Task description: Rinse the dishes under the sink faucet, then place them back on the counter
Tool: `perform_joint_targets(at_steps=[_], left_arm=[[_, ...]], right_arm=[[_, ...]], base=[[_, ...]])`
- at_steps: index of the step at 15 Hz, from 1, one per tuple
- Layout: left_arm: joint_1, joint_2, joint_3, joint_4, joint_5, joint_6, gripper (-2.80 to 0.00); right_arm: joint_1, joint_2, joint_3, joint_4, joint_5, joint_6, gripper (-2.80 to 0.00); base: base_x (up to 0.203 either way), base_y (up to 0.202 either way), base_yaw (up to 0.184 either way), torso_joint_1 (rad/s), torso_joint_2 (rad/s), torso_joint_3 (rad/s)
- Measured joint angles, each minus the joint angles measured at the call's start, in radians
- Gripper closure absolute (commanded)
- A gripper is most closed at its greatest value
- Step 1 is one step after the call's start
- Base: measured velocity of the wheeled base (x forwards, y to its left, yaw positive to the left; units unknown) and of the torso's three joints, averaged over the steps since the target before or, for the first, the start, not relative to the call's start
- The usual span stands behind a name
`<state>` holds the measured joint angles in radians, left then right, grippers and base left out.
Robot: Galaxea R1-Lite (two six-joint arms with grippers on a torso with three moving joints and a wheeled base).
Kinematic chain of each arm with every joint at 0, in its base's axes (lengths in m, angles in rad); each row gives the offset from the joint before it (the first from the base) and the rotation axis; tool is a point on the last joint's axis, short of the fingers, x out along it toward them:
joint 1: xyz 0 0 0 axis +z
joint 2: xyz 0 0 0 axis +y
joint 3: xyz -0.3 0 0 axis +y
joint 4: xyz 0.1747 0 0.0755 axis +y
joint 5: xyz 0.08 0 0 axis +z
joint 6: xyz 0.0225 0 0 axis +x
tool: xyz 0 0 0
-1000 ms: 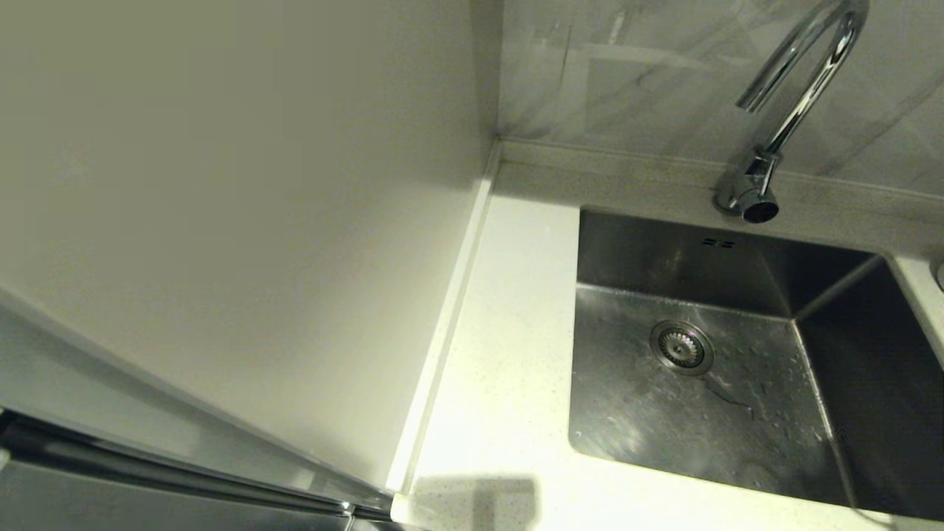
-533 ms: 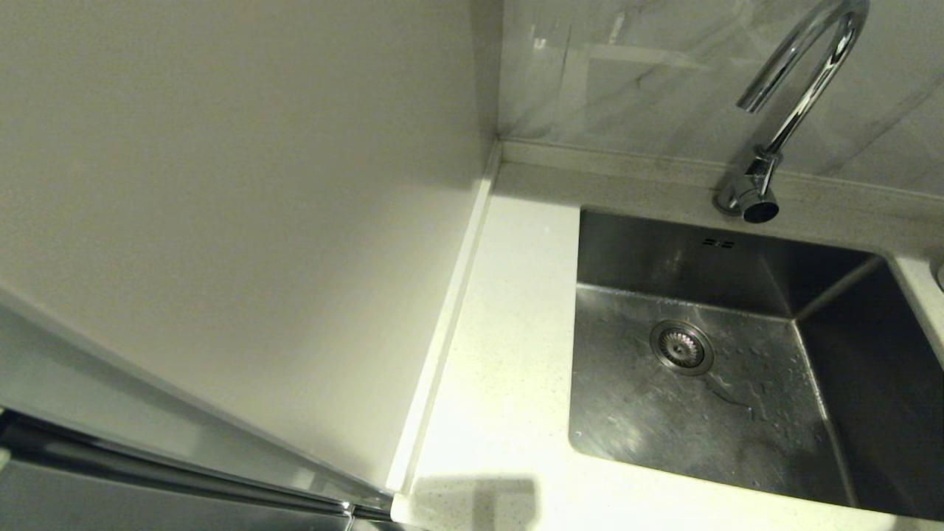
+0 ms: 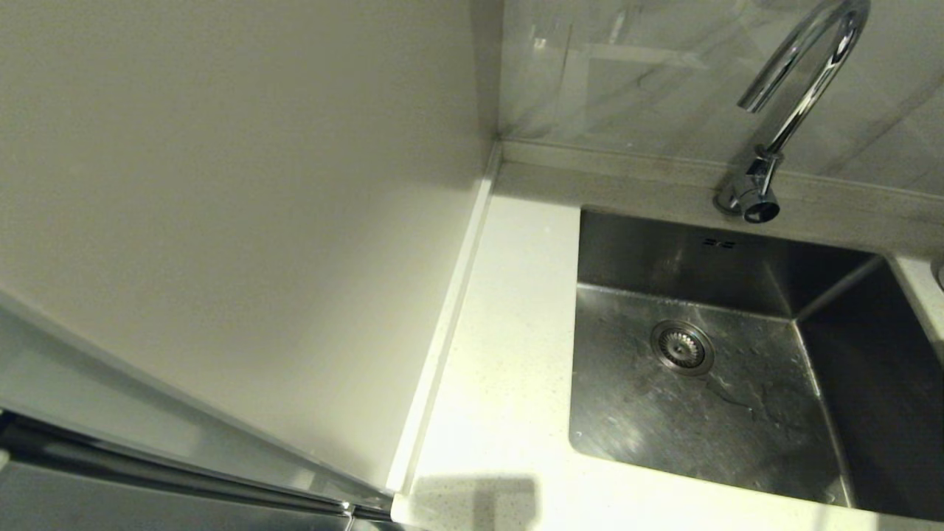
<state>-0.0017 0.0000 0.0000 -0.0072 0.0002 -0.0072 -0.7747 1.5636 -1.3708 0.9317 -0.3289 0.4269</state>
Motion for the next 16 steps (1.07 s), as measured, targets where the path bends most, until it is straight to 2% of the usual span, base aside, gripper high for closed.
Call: perform_joint_targets(at_steps=[5,11,16], left_arm=[[0.000,0.000,0.000,0.000,0.000,0.000,0.00],[0.000,0.000,0.000,0.000,0.000,0.000,0.00],[0.000,0.000,0.000,0.000,0.000,0.000,0.00]], right_arm=[[-0.083,0.093,-0.067,0.000,-0.002,-0.052,0.00],[-0.092,0.118,-0.053,-0.010,-0.002,-0.163,0.00],[-0.094,0.133,-0.054,-0.036,0.002,-0.168,0.00]], base=[[0.000,0.000,0.000,0.000,0.00,0.000],[0.000,0.000,0.000,0.000,0.00,0.000],[0.000,0.000,0.000,0.000,0.00,0.000]])
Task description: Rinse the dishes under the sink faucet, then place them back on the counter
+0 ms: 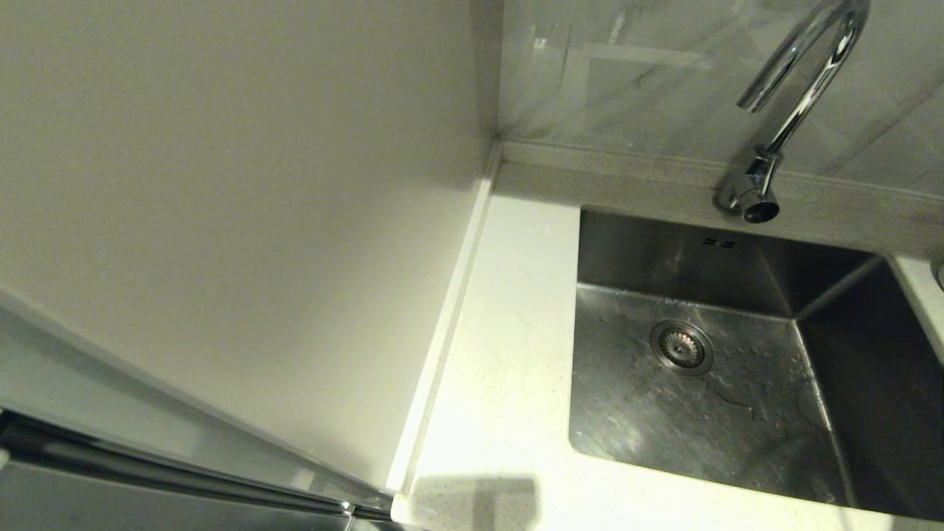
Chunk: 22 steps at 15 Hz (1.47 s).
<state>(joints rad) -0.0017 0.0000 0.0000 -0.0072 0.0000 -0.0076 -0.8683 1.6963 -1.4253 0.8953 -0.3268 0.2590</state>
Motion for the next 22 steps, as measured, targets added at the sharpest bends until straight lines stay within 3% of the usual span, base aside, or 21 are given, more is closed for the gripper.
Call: perform_joint_targets(at_steps=[4,8,17,18,19,22], left_arm=[[0.000,0.000,0.000,0.000,0.000,0.000,0.00],[0.000,0.000,0.000,0.000,0.000,0.000,0.00],[0.000,0.000,0.000,0.000,0.000,0.001,0.00],[0.000,0.000,0.000,0.000,0.000,0.000,0.00],[0.000,0.000,0.000,0.000,0.000,0.000,0.00],[0.000,0.000,0.000,0.000,0.000,0.000,0.00]], right_arm=[[0.001,0.026,-0.019,-0.006,0.002,-0.002,0.00],[0.001,0.075,-0.022,-0.113,0.003,-0.005,0.00],[0.001,0.150,-0.049,-0.151,0.002,-0.020,0.00],[0.001,0.152,-0.051,-0.151,0.002,-0.020,-1.78],[0.001,0.153,-0.053,-0.152,0.002,-0.019,-2.80],[-0.002,0.157,-0.069,-0.160,0.002,-0.018,-2.80]], base=[[0.000,0.000,0.000,0.000,0.00,0.000],[0.000,0.000,0.000,0.000,0.00,0.000],[0.000,0.000,0.000,0.000,0.00,0.000],[0.000,0.000,0.000,0.000,0.00,0.000],[0.000,0.000,0.000,0.000,0.00,0.000],[0.000,0.000,0.000,0.000,0.00,0.000]])
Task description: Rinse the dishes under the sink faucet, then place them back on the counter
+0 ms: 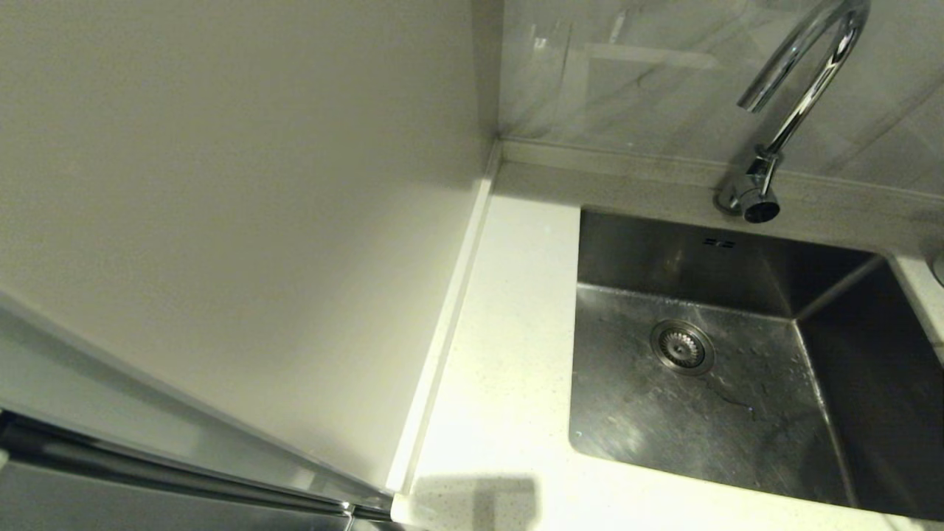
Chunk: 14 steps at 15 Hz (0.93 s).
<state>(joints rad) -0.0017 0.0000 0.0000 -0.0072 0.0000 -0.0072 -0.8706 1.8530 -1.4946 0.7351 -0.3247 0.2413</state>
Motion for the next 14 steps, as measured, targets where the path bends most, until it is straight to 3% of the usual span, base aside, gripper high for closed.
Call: perform_joint_targets(at_steps=[7,10,14], left_arm=[[0.000,0.000,0.000,0.000,0.000,0.000,0.00],[0.000,0.000,0.000,0.000,0.000,0.000,0.00],[0.000,0.000,0.000,0.000,0.000,0.000,0.00]], right_arm=[[-0.006,-0.002,-0.026,-0.013,0.000,0.000,-2.80],[0.001,-0.019,-0.023,-0.102,0.007,-0.003,-2.80],[0.072,-0.121,-0.012,-0.151,0.114,-0.045,-2.80]], base=[[0.000,0.000,0.000,0.000,0.00,0.000],[0.000,0.000,0.000,0.000,0.00,0.000],[0.000,0.000,0.000,0.000,0.00,0.000]])
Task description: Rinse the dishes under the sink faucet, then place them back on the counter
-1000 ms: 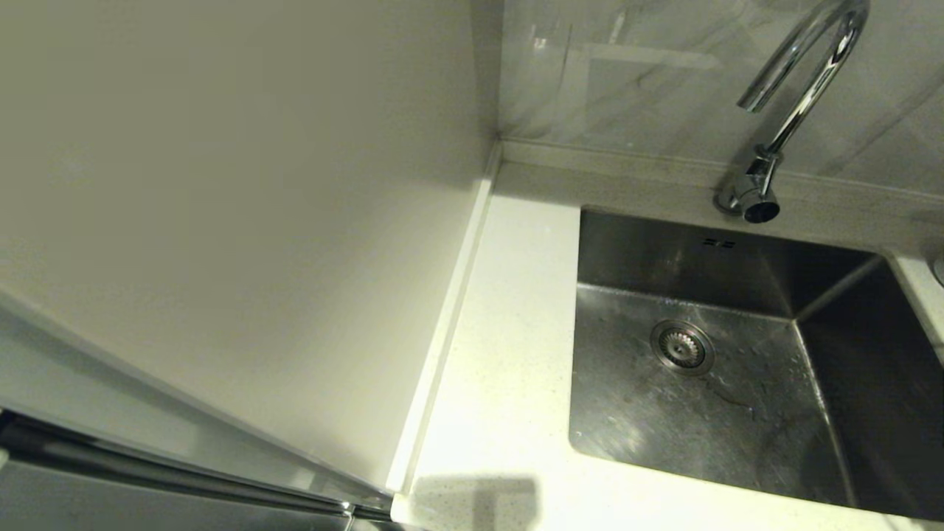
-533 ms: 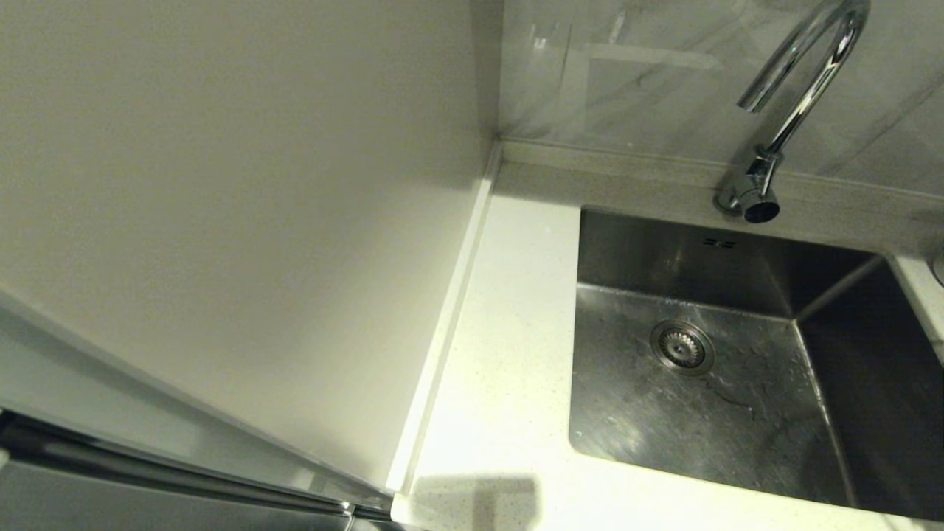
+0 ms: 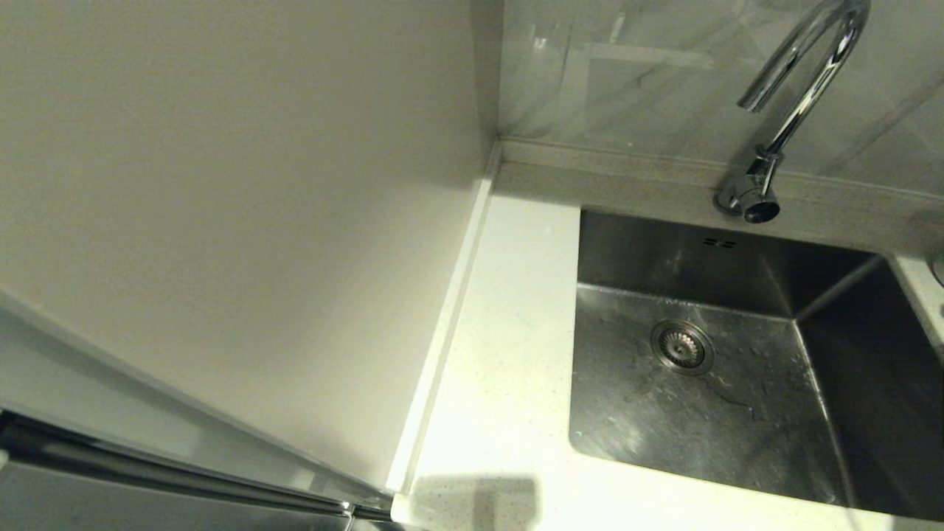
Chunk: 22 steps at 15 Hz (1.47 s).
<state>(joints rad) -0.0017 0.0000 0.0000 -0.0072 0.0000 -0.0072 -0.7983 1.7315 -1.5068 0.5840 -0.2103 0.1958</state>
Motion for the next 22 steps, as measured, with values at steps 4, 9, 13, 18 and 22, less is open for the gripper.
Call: perform_joint_targets(at_steps=[4,9,13,18,22], left_arm=[[0.000,0.000,0.000,0.000,0.000,0.000,0.00],[0.000,0.000,0.000,0.000,0.000,0.000,0.00],[0.000,0.000,0.000,0.000,0.000,0.000,0.00],[0.000,0.000,0.000,0.000,0.000,0.000,0.00],[0.000,0.000,0.000,0.000,0.000,0.000,0.00]], right_arm=[[0.157,-0.160,0.009,-0.092,0.221,-0.011,-2.80],[0.304,-0.307,0.065,-0.169,0.293,-0.053,-2.80],[0.336,-0.361,0.081,-0.170,0.292,-0.204,-2.80],[0.402,-0.425,0.122,-0.170,0.258,-0.244,0.00],[0.427,-0.475,0.135,-0.171,0.262,-0.272,0.00]], base=[[0.000,0.000,0.000,0.000,0.00,0.000],[0.000,0.000,0.000,0.000,0.00,0.000],[0.000,0.000,0.000,0.000,0.00,0.000],[0.000,0.000,0.000,0.000,0.00,0.000],[0.000,0.000,0.000,0.000,0.00,0.000]])
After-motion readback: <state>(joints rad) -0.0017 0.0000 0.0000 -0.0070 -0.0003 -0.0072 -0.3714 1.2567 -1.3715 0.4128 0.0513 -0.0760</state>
